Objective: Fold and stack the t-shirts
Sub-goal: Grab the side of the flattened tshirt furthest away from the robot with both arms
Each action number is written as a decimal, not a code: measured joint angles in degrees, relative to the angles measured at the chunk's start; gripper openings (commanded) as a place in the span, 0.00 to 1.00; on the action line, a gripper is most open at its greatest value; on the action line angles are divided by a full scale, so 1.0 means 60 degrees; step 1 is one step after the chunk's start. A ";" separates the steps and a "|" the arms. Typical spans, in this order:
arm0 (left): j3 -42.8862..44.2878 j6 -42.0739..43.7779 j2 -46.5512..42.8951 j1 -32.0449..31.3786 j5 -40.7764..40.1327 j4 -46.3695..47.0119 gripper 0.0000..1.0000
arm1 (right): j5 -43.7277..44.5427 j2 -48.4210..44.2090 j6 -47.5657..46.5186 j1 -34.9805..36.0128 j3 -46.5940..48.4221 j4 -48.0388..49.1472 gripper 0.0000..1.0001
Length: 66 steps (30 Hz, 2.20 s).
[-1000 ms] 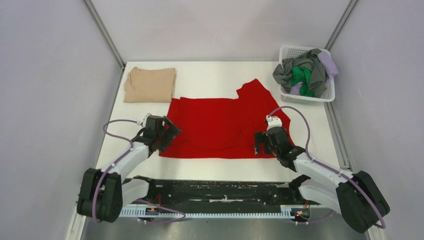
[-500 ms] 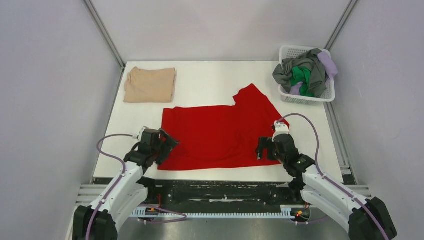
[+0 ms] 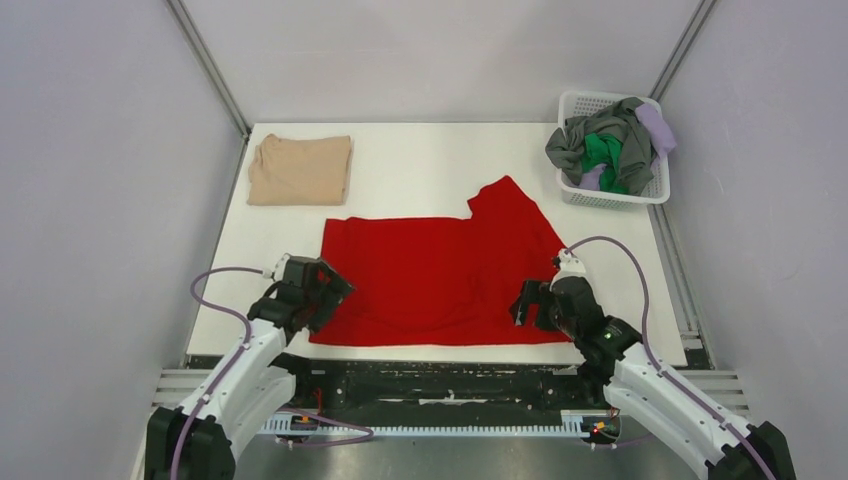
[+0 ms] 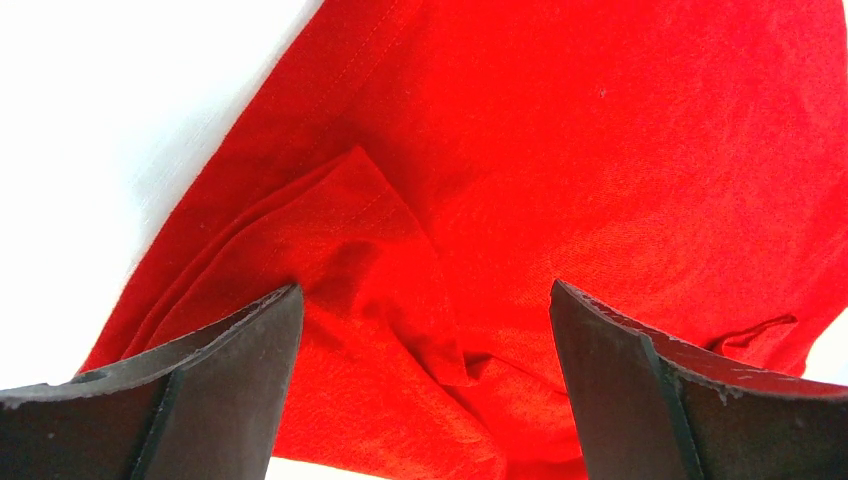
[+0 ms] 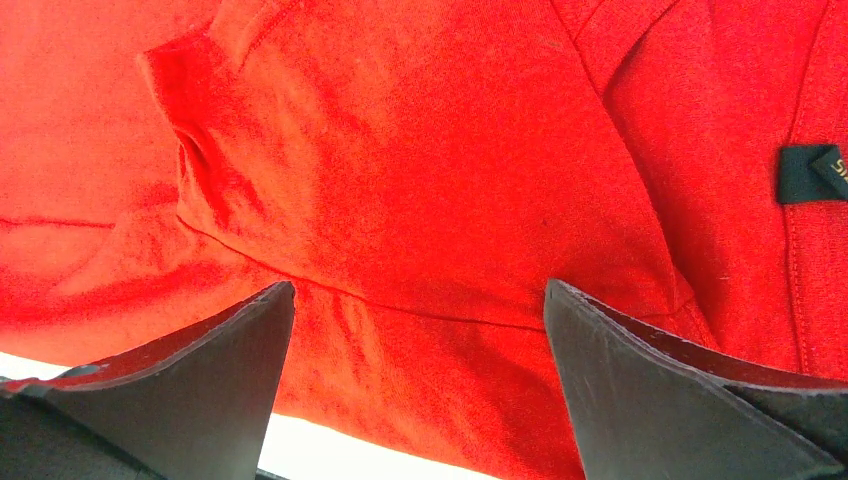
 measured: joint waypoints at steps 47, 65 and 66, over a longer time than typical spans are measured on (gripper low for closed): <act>0.9850 0.3552 1.1340 0.1118 -0.1953 -0.1082 0.78 | 0.1716 0.3697 -0.2470 0.0109 0.2459 0.2943 0.98; 0.9766 0.3548 1.1326 0.1126 -0.2036 -0.1126 0.49 | 0.1807 0.3956 -0.2656 -0.0011 0.2554 0.2983 0.98; 0.9766 0.3548 1.1322 0.1126 -0.2047 -0.1133 0.46 | 0.1829 0.3956 -0.2667 -0.0015 0.2554 0.2983 0.98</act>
